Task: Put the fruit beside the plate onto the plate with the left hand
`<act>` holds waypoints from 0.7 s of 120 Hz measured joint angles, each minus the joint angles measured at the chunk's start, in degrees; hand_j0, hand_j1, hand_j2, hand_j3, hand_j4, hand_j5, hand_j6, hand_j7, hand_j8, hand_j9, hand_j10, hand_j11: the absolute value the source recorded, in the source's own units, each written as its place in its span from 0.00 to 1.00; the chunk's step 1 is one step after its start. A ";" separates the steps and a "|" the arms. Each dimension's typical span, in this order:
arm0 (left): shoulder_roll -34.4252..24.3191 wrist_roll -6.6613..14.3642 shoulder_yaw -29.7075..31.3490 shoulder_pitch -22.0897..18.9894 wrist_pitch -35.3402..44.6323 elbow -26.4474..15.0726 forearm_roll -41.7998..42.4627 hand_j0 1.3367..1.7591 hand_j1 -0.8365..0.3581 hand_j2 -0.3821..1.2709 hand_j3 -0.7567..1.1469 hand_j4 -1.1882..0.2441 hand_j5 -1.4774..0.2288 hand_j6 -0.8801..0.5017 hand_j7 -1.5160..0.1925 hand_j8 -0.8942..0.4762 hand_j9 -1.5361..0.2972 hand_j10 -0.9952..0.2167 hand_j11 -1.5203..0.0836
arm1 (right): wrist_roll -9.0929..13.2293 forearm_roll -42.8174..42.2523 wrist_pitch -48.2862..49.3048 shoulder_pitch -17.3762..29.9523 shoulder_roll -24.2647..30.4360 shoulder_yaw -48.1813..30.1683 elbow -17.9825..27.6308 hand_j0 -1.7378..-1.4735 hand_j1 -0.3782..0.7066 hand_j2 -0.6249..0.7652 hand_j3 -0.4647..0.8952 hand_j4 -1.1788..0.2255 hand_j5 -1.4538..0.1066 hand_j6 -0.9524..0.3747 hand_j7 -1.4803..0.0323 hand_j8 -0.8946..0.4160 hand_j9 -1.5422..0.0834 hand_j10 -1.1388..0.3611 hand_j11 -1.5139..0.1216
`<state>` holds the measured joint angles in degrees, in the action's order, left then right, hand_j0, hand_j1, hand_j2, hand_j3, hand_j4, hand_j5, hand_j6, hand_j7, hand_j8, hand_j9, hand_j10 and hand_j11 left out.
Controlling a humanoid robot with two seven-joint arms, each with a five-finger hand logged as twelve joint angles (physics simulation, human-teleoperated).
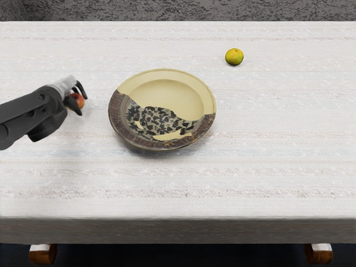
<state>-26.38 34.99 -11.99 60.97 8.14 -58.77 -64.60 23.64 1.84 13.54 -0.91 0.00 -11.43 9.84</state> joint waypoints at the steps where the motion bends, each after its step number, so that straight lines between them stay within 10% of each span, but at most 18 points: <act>1: -0.07 0.00 -0.07 0.01 0.00 -0.43 0.00 0.74 0.33 0.51 0.44 0.41 0.20 0.40 0.23 0.45 0.23 0.30 0.23 | 0.00 0.00 0.00 0.00 0.00 0.00 0.00 0.30 0.03 0.45 0.34 0.84 0.93 0.72 0.98 0.68 0.95 0.76 0.93; 40: -7.31 -0.05 -1.76 1.50 -0.09 -18.00 3.77 0.74 0.34 0.55 0.41 0.31 0.14 0.41 0.20 0.45 0.21 0.28 0.22 | 0.00 0.00 0.02 -0.13 0.00 0.00 0.60 0.30 0.03 0.45 0.34 0.84 0.93 0.72 0.98 0.68 0.95 0.76 0.93; 84: -3.31 -0.10 -1.70 6.34 -0.18 -21.98 9.34 0.74 0.33 0.54 0.40 0.28 0.11 0.41 0.20 0.46 0.20 0.29 0.21 | 0.00 0.00 0.03 -0.14 0.00 0.00 0.79 0.30 0.03 0.45 0.34 0.84 0.93 0.72 0.98 0.68 0.95 0.76 0.93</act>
<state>-29.69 34.89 -13.70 67.31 7.96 -80.75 -55.25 23.64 1.84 13.57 -1.05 0.00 -11.43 10.63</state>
